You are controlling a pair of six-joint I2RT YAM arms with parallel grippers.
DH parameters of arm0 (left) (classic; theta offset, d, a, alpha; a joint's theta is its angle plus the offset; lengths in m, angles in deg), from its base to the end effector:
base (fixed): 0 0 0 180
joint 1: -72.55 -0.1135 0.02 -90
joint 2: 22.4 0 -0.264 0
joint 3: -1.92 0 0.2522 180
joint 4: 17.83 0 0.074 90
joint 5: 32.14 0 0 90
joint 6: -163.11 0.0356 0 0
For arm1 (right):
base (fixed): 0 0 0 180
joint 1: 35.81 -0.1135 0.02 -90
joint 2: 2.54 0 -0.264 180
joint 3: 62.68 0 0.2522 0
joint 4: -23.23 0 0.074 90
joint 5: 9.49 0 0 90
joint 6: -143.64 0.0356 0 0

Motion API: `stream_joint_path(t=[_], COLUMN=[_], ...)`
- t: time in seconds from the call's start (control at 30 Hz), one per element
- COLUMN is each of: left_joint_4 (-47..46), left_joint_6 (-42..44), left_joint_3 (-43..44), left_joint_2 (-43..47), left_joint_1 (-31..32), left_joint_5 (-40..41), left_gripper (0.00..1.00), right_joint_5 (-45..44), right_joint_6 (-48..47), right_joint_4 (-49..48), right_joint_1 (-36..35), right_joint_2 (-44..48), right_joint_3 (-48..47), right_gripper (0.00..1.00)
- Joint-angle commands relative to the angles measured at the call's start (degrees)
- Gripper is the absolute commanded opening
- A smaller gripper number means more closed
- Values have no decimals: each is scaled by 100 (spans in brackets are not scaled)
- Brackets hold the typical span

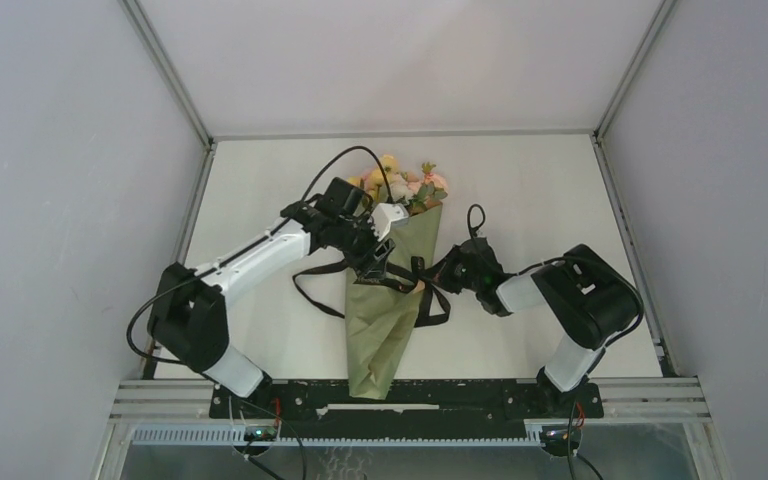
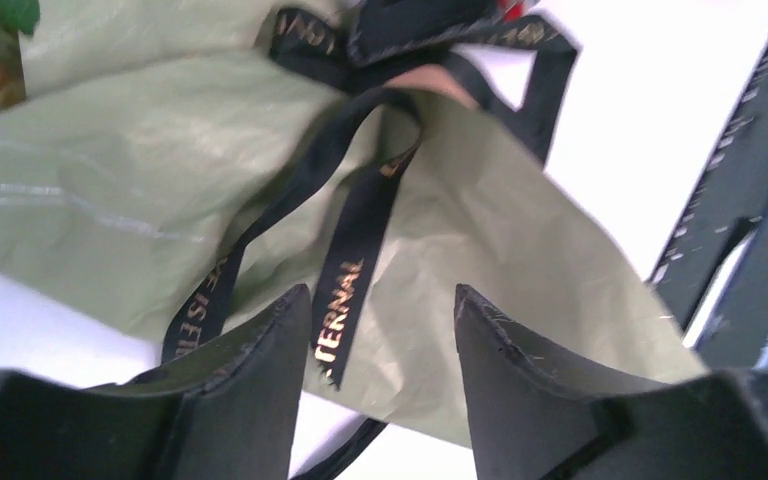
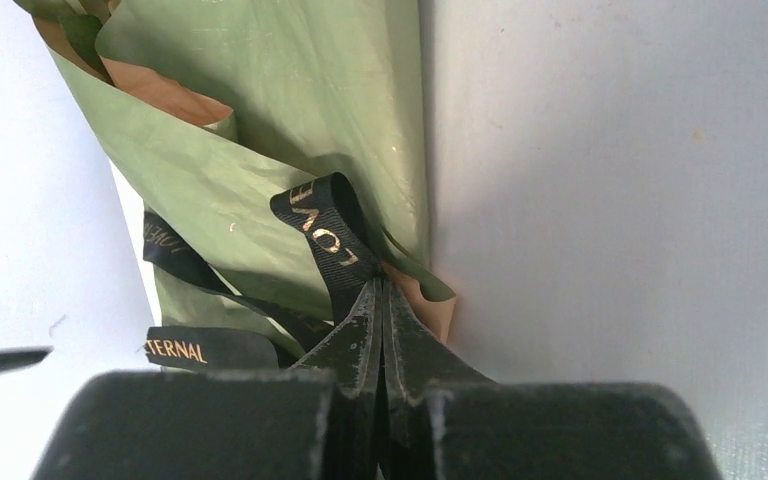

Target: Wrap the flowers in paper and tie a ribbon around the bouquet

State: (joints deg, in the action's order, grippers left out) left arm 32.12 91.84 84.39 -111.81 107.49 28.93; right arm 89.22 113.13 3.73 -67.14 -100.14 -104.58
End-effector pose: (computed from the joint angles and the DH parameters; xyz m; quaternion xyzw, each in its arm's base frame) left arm 0.2566 -0.2003 0.2589 0.4825 0.7961 -0.2759 0.2394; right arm 0.2408 0.1529 0.1024 0.1830 0.8709 0.3688 0.2685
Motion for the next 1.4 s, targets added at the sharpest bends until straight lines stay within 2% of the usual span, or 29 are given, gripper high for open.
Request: stream_joint_path(t=[0.0,0.1,0.2,0.33,0.4,0.43,0.57,0.67,0.73,0.77,1.03,1.27,1.37], left_joint_4=[478,525,568,637,659,715,825,788,872,930,1377,2558,3178], left_joint_6=[898,927,958,1009,1028,1055,1117,1094,1083,1089,970,1060,1080], left_joint_3=[-219,-158,-164,-242,-284,-287,-361,-425,-413,-399,-239,401,1006], left_joint_2=[-424,-798,-1022,-1050,-1028,-1019,-972,-981,-978,-944,307,1271,1503], left_joint_1=[-26,-27,-30,-25,-29,-23,-22,-13,-7,-5,-14,222,368], left_joint_5=[942,1147,1204,1230,1220,1186,1170,1159,1019,918,527,67,-311], left_gripper=[62,66,66,56,44,41,38,22,3,0,0,0,0], right_joint_5=[116,83,-3,-10,-24,-33,-45,-54,-69,-79,13,92,160], right_joint_6=[-228,-322,-429,-478,-493,-504,-538,-563,-584,-597,-750,-861,-915], right_joint_4=[219,364,568,627,649,670,719,764,804,816,962,1089,1184], right_joint_1=[-80,-137,-168,-150,-145,-144,-143,-136,-136,-136,-142,-155,-154], right_joint_2=[-80,-24,73,164,215,227,291,319,354,375,448,422,380], right_joint_3=[-132,-186,-227,-227,-229,-225,-228,-227,-229,-229,-347,-534,-647], right_gripper=[0,0,0,0,0,0,0,0,0,0,0,0,0])
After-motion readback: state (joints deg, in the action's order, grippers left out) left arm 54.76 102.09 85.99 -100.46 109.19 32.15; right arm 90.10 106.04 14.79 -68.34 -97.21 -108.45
